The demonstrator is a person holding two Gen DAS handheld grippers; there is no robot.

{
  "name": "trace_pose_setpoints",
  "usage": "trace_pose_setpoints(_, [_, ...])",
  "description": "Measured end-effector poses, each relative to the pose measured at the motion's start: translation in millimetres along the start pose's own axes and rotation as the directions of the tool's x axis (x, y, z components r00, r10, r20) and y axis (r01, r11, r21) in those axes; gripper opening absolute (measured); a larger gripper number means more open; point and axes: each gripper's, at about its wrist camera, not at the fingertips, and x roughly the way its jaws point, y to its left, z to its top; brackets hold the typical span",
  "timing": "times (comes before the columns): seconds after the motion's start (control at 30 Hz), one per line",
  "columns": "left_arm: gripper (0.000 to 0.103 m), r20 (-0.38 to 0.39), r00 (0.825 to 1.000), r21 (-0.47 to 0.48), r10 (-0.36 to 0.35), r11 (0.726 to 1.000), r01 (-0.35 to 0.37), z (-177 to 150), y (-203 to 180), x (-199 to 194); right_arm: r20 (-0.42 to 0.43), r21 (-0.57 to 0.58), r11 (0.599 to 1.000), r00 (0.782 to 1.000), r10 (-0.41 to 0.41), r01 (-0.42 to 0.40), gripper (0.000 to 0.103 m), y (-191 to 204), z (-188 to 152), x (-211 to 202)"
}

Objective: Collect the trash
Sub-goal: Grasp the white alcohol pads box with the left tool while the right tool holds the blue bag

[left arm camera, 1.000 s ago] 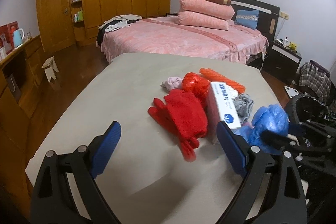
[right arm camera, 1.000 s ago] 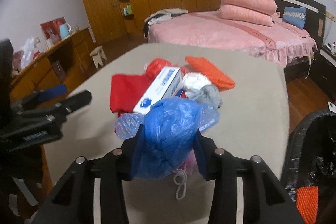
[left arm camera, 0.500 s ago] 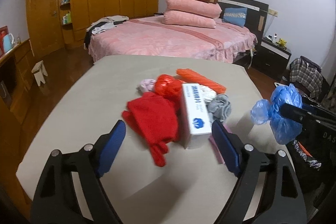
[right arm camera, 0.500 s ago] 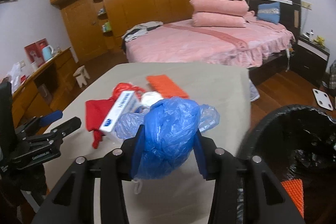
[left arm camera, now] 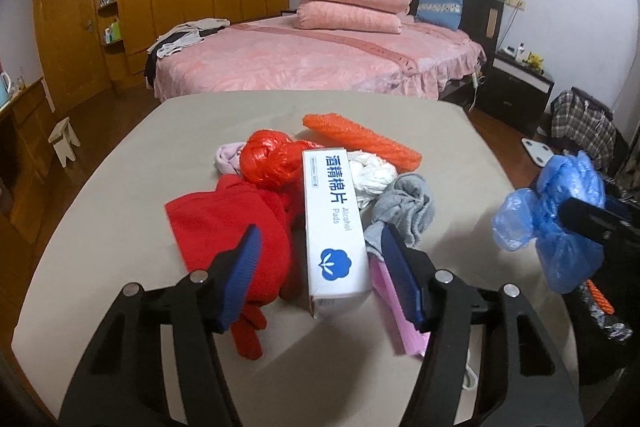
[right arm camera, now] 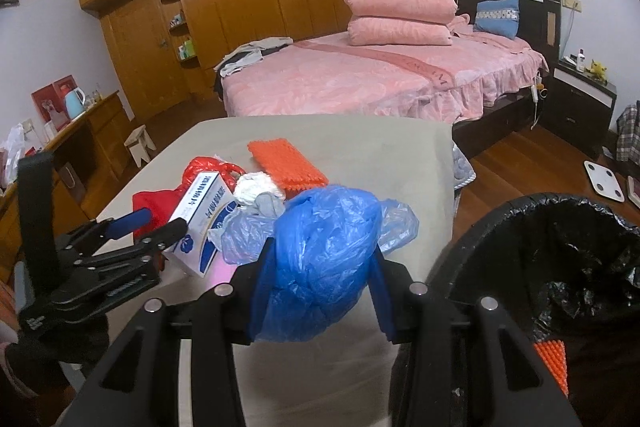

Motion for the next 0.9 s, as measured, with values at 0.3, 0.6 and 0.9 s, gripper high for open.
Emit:
trace_pose_setpoints(0.3, [0.032,-0.057,0.998,0.019,0.004,1.0,-0.003,-0.6,-10.7,21.5,-0.003,0.009,1.0,1.0,-0.005,0.005,0.044,-3.3,1.4,0.9])
trace_pose_setpoints(0.6, [0.03,0.017,1.0,0.005,0.012,1.0,-0.012,10.8,-8.2,-15.6,0.036,0.001,1.0,0.999,0.003,-0.003,0.044,-1.7,3.5,-16.6])
trace_pose_setpoints(0.9, [0.03,0.066,0.998,0.006,-0.018,1.0,0.018,26.6,-22.6,-59.6,0.091,0.014,1.0,0.996,-0.003,0.001,0.044,-8.6,12.3,-47.6])
